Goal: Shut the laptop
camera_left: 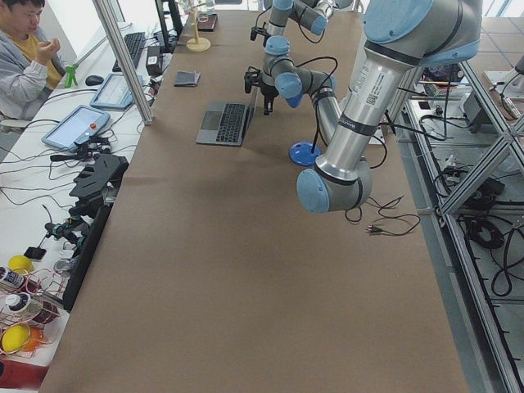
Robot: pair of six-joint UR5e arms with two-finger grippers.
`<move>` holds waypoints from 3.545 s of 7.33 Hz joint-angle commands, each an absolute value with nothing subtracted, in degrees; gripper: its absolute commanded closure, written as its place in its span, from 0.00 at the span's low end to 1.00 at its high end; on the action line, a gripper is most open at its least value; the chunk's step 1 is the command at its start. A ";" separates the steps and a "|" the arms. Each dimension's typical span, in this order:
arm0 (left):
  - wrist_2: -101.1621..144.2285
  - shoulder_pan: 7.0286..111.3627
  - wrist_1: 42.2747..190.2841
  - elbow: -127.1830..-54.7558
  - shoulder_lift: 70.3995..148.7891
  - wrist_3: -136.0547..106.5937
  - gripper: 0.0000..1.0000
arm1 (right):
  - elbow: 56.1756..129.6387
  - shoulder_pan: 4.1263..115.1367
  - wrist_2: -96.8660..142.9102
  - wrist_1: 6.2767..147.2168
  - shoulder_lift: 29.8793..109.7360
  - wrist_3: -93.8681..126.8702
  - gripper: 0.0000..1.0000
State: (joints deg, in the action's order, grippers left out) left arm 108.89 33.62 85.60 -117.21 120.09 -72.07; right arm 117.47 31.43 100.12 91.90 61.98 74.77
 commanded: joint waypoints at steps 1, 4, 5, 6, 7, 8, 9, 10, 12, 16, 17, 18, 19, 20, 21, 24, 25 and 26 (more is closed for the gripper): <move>107.41 33.84 85.69 -116.55 121.11 -71.90 1.00 | 115.07 32.78 100.20 91.93 59.52 74.79 1.00; 107.49 36.73 85.78 -114.71 123.22 -71.81 1.00 | 111.72 36.29 100.63 91.93 56.87 74.71 1.00; 107.49 38.04 86.13 -112.70 124.79 -71.63 1.00 | 109.10 37.34 101.07 92.02 54.95 74.45 1.00; 107.49 39.36 89.09 -108.33 126.72 -71.63 1.00 | 105.94 38.40 101.86 91.93 52.76 74.44 1.00; 107.49 40.68 93.99 -103.41 127.52 -71.63 1.00 | 102.60 39.80 103.87 91.93 50.73 74.18 1.00; 107.49 41.74 97.09 -98.92 128.49 -71.54 1.00 | 99.26 40.77 104.58 91.76 48.89 73.66 1.00; 107.49 43.05 100.34 -93.57 130.76 -71.54 1.00 | 93.75 42.26 106.07 86.10 47.74 73.74 1.00; 107.49 43.50 102.98 -88.21 132.96 -71.72 1.00 | 88.99 44.28 108.69 81.09 47.12 73.74 1.00; 107.49 44.47 108.78 -78.78 136.49 -71.72 1.00 | 81.08 45.17 109.07 79.38 43.79 72.78 1.00; 106.35 44.56 114.51 -64.10 141.41 -67.60 1.00 | 64.46 45.97 113.55 71.94 38.67 69.44 1.00; 106.52 44.39 116.70 -60.42 141.85 -66.80 1.00 | 61.81 45.97 114.60 69.63 38.67 69.43 1.00; 106.70 44.30 118.11 -57.60 142.64 -66.36 1.00 | 60.83 45.97 115.22 69.52 38.58 69.43 1.00; 107.05 44.21 118.12 -57.22 142.73 -66.18 1.00 | 60.21 45.88 115.83 69.43 38.50 69.43 1.00; 109.23 44.91 118.12 -58.17 142.91 -66.27 1.00 | 60.81 48.23 118.97 69.43 37.63 69.52 1.00; 116.03 49.44 117.52 -61.32 142.56 -64.88 1.00 | 62.47 52.60 125.79 69.78 37.53 68.83 1.00; 127.79 58.60 104.64 -88.30 123.50 -56.14 1.00 | 82.35 62.11 133.14 70.83 57.21 62.10 1.00; 128.14 62.19 95.80 -99.55 114.79 -45.46 1.00 | 90.01 65.79 134.11 75.63 64.70 52.22 1.00; 128.14 66.84 86.32 -108.63 107.30 -32.47 1.00 | 97.22 69.83 134.12 82.81 72.78 39.16 1.00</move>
